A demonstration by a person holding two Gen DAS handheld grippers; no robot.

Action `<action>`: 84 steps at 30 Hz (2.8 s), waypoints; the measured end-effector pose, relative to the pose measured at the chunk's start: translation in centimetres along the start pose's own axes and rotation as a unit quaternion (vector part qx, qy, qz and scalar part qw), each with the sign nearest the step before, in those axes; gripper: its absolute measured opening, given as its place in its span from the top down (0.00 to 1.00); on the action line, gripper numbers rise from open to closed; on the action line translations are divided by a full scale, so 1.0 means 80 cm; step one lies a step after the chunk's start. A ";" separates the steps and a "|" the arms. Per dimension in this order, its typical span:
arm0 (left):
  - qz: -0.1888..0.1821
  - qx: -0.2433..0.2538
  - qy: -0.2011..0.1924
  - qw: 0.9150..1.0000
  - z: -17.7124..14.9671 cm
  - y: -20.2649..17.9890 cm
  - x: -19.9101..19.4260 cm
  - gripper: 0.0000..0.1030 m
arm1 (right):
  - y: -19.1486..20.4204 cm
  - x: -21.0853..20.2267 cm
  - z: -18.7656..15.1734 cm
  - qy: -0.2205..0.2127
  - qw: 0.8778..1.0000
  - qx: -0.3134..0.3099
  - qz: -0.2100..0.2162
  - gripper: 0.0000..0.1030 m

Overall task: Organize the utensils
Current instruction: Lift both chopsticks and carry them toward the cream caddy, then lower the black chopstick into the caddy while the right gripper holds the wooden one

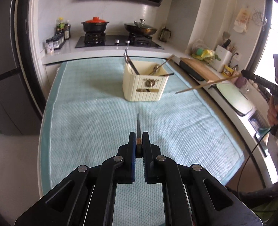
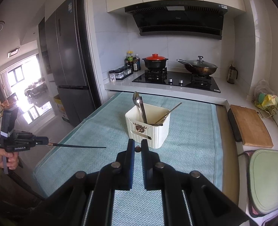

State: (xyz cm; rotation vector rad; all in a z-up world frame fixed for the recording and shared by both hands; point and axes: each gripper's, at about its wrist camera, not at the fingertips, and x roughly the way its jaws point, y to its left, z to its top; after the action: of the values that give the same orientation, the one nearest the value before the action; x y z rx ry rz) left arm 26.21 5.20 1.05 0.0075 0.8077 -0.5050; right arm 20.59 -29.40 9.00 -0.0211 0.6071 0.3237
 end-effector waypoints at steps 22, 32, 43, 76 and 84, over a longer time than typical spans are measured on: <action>-0.038 0.043 -0.119 0.991 0.316 -0.029 -0.004 0.97 | -0.048 0.074 0.167 -0.017 1.000 -0.001 0.003 0.93; -0.043 0.039 -0.114 0.992 0.395 -0.043 0.059 1.00 | -0.064 0.130 0.200 0.033 0.999 -0.017 -0.002 0.93; -0.060 0.055 -0.065 0.995 0.316 -0.040 0.078 0.76 | -0.066 0.105 0.175 0.008 1.000 -0.017 0.022 0.93; -0.147 0.334 0.253 0.896 0.056 -0.115 0.441 0.42 | -0.138 0.016 0.045 0.001 0.997 0.083 0.002 0.93; -0.154 0.313 0.306 0.886 0.041 -0.108 0.433 0.95 | -0.145 0.000 0.040 -0.008 0.996 0.090 -0.004 0.93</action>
State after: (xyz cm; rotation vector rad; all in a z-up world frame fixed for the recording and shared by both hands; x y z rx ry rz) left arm 44.78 -17.93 -19.12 0.6772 1.2377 -1.0833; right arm 25.89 -40.03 10.72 0.1519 0.6176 0.2603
